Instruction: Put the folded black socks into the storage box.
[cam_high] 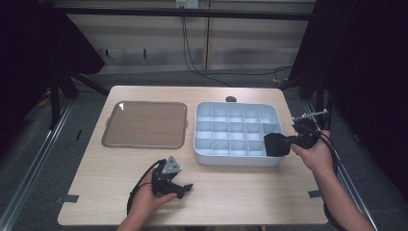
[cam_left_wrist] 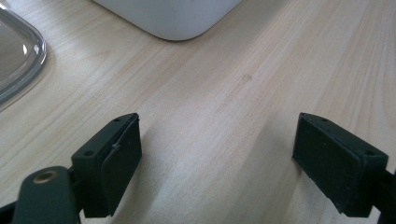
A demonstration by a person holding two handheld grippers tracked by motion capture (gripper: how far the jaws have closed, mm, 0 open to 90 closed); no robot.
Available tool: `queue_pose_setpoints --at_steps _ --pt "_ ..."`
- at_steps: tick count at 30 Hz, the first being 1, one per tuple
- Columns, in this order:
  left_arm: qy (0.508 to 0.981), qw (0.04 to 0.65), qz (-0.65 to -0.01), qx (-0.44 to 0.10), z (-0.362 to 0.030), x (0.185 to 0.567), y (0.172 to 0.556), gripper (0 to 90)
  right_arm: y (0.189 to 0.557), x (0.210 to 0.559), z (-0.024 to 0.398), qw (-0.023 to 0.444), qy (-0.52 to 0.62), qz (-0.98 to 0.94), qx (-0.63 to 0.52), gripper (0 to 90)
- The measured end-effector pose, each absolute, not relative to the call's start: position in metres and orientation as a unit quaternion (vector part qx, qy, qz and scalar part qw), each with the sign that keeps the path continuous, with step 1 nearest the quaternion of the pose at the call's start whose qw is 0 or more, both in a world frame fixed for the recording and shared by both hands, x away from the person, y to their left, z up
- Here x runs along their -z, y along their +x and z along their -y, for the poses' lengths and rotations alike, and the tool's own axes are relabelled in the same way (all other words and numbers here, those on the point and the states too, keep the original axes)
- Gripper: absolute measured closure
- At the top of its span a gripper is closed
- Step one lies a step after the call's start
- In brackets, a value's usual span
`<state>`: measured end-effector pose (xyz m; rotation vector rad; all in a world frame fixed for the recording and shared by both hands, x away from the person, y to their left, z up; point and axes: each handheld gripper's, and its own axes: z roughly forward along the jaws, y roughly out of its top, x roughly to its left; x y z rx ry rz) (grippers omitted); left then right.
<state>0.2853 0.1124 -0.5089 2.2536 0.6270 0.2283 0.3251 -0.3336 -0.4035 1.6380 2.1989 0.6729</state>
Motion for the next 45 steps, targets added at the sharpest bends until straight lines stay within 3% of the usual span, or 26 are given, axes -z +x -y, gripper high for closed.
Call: queue_pose_setpoints --at_steps 35,45 --pt "0.885 0.385 -0.246 -0.090 -0.112 0.509 0.285 15.0 0.328 0.422 0.333 0.148 0.582 -0.766 -0.231 58.5" --pt "0.884 0.387 -0.247 -0.090 -0.112 0.509 0.285 15.0 0.327 0.412 0.334 0.155 0.585 -0.762 -0.231 50.9"
